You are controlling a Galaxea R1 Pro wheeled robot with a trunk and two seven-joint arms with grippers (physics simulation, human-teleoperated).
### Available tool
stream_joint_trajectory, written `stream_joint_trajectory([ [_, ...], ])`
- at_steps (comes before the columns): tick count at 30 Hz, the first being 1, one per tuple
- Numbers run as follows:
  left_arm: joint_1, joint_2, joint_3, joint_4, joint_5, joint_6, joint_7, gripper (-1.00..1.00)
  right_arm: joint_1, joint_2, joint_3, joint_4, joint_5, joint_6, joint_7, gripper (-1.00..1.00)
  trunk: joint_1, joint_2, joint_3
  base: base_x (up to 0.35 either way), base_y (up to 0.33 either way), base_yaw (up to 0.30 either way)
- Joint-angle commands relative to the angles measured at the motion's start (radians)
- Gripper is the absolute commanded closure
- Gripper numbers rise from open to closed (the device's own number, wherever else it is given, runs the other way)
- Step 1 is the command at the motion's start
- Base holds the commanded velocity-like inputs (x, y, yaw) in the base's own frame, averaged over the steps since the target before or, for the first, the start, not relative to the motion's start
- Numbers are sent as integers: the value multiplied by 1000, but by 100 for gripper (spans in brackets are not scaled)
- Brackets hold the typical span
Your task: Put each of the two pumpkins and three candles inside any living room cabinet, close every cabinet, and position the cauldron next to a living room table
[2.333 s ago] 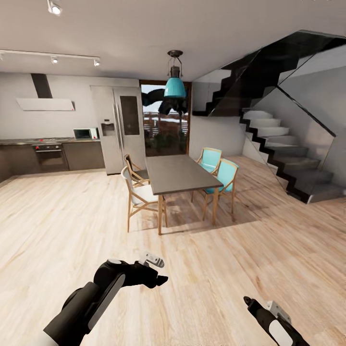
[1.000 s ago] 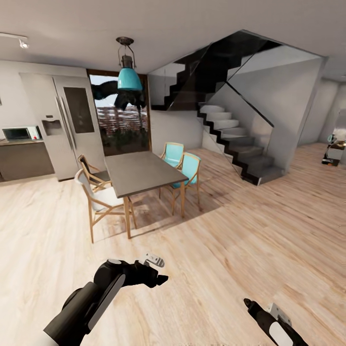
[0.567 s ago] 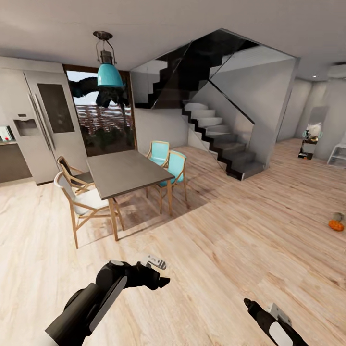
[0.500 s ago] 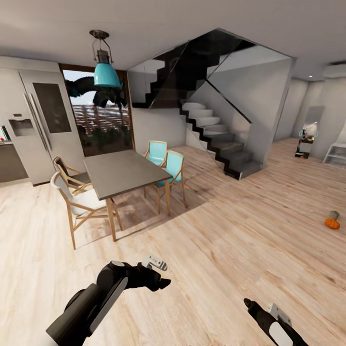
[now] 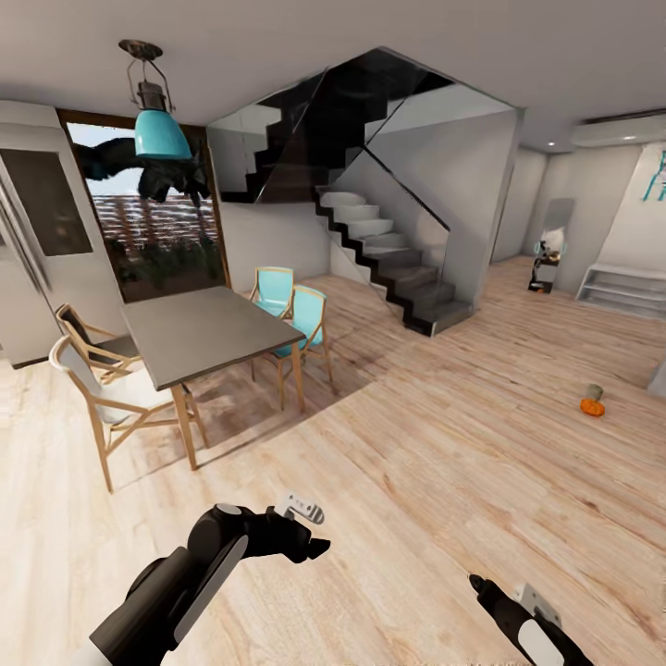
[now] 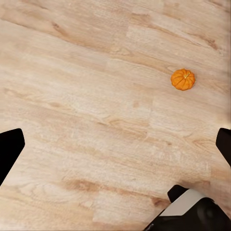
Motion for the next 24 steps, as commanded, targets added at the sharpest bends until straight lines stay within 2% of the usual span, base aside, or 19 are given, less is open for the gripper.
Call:
stream_joint_trajectory([
  [1, -1, 1, -1, -1, 0, 4, -2, -100, -1, 0, -7, -1, -5, 6, 5, -100, 0, -2, -3, 0, 0, -195],
  [24, -1, 1, -1, 0, 0, 2, -2, -100, -1, 1, -5, 0, -5, 6, 5, -100, 0, -2, -30, 0, 0, -193],
])
